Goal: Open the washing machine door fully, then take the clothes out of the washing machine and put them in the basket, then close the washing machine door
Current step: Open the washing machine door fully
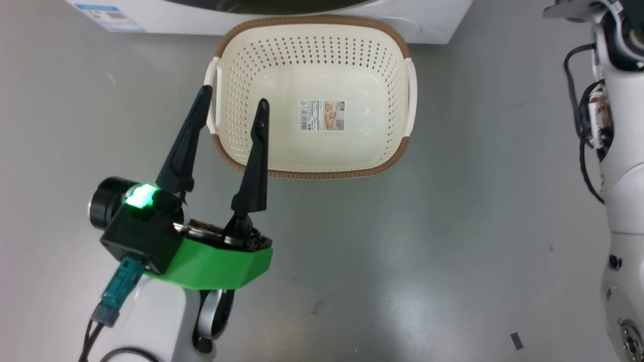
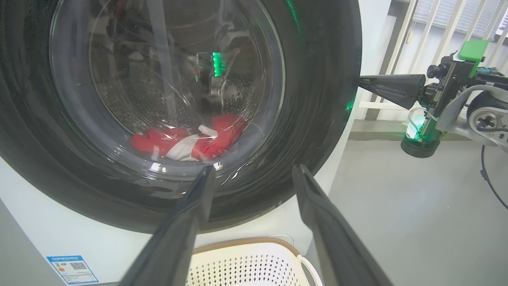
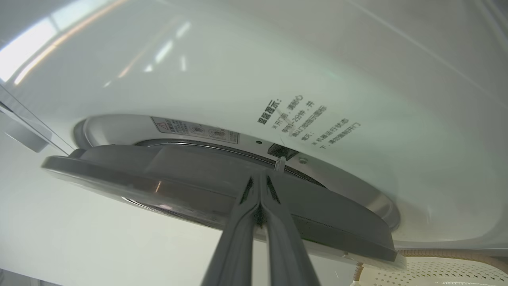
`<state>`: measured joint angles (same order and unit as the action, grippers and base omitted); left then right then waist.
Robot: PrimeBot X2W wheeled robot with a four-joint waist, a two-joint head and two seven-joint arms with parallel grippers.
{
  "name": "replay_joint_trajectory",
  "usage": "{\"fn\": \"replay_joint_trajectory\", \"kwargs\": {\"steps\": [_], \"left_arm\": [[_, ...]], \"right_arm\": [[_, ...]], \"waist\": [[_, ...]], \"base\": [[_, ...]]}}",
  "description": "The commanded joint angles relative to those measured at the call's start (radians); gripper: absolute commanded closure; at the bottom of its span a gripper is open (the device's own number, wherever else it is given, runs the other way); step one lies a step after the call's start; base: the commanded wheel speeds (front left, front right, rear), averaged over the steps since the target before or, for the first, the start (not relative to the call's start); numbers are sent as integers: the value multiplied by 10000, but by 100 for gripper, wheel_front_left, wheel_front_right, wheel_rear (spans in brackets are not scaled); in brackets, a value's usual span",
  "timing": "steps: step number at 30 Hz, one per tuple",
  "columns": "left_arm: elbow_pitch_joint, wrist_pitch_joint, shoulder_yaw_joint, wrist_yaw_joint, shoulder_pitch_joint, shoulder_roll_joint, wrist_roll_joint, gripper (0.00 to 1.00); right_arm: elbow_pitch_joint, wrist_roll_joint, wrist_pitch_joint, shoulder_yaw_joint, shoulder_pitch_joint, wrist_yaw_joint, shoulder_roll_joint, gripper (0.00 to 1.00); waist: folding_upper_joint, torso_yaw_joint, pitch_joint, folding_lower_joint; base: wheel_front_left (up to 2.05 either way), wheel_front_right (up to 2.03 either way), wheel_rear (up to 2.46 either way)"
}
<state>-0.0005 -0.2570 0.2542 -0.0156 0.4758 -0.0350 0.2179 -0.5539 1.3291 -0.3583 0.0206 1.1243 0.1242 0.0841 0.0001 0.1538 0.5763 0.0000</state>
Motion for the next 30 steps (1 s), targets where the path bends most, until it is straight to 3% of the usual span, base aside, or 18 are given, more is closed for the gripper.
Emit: {"fn": "replay_joint_trajectory", "kwargs": {"steps": [1, 20, 30], "left_arm": [[-289, -47, -240, 89, 61, -196, -29, 0], [-191, -47, 2, 164, 149, -169, 63, 0], [-153, -47, 22, 133, 162, -162, 50, 0]], "right_arm": [[207, 164, -264, -76, 327, 65, -118, 100], [-602, 386, -1638, -118, 1726, 65, 169, 100], [-757, 347, -2305, -427, 1905, 65, 52, 100]], "waist": [[-1, 98, 139, 0], [-1, 635, 548, 0], [-1, 572, 588, 0]], "base": [[0, 0, 0], [0, 0, 0], [0, 0, 0]]}}
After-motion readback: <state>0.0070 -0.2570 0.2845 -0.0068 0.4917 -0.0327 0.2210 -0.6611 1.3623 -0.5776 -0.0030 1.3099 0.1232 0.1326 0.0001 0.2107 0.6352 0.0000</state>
